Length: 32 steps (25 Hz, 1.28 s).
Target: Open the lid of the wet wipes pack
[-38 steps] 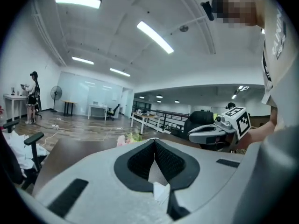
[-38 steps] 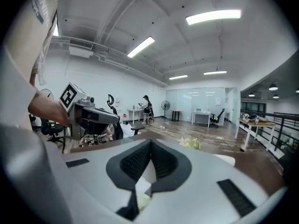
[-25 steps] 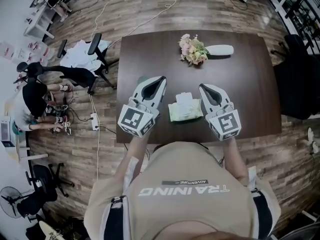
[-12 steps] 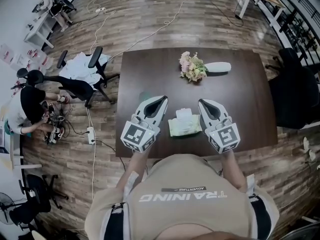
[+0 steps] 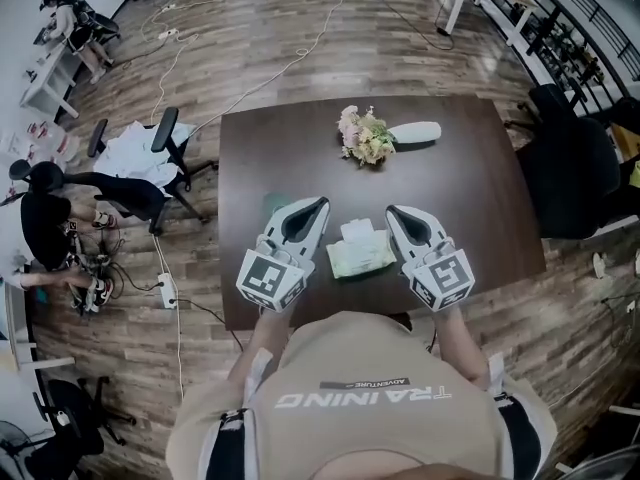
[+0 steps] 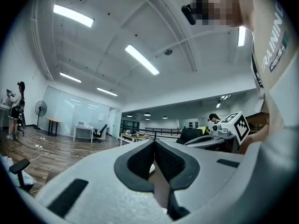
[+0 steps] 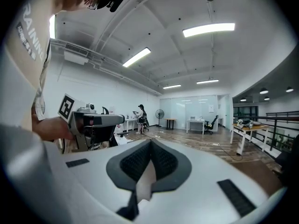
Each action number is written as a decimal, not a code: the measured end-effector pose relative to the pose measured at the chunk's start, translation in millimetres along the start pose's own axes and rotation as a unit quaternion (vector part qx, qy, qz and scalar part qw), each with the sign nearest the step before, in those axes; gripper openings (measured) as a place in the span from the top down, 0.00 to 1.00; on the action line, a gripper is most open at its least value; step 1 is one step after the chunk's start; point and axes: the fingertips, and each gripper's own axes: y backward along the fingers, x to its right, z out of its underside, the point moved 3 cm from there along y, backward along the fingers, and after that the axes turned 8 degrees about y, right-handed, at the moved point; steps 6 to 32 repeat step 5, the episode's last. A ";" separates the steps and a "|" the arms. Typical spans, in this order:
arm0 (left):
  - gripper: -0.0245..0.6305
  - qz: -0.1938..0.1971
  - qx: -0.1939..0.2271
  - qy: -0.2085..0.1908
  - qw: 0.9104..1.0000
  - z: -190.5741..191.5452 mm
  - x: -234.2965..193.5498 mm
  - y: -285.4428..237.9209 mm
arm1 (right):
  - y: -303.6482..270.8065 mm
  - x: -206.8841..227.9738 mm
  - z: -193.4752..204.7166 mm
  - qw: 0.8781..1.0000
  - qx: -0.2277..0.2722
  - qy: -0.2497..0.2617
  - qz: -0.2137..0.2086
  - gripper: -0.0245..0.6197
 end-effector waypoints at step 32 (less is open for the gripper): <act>0.95 0.009 0.008 -0.018 1.000 -5.5 -17.0 1.3 | -24.1 -4.5 -5.1 1.000 0.012 0.013 0.004 0.94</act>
